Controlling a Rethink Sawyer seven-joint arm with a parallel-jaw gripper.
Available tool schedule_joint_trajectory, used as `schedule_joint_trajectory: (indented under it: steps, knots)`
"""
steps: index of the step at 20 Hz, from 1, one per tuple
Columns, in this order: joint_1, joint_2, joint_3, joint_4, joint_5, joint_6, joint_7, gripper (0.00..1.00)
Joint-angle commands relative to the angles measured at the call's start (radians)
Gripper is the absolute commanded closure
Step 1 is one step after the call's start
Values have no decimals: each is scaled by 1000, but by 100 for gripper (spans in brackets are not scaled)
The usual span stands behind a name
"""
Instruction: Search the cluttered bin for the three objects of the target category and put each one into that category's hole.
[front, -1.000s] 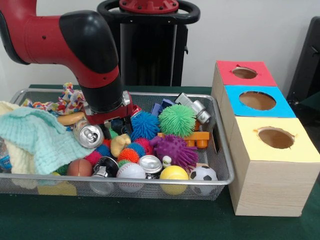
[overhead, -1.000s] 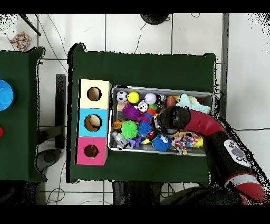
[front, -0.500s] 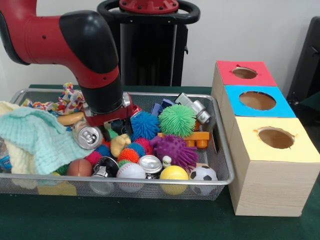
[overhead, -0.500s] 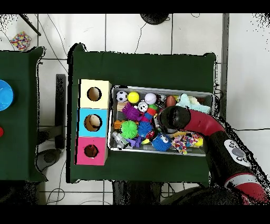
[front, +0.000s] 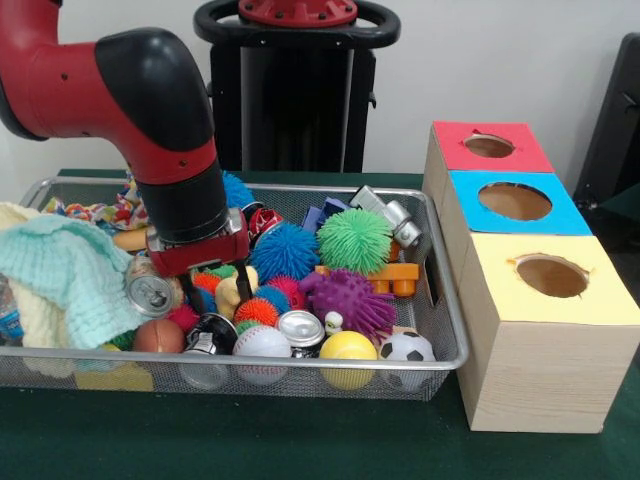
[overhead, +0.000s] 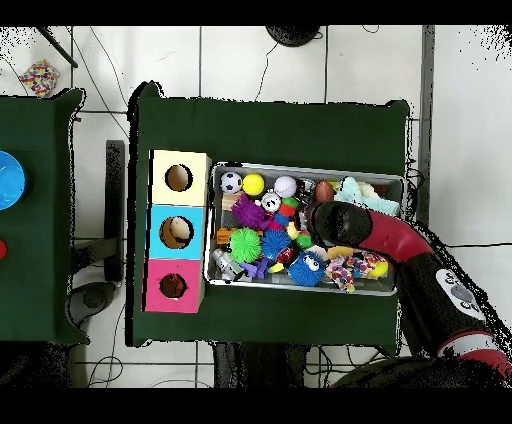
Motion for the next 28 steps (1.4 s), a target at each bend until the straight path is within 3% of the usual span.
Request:
schedule_joint_trajectory:
  steps: [1, 10, 28]
  knots:
    - [-17, 58, 41, 10, 16, -12, 72, 0]
    - [14, 81, -22, 7, 76, 142, 117, 0]
    - [31, 63, -50, 31, 87, 148, 120, 0]
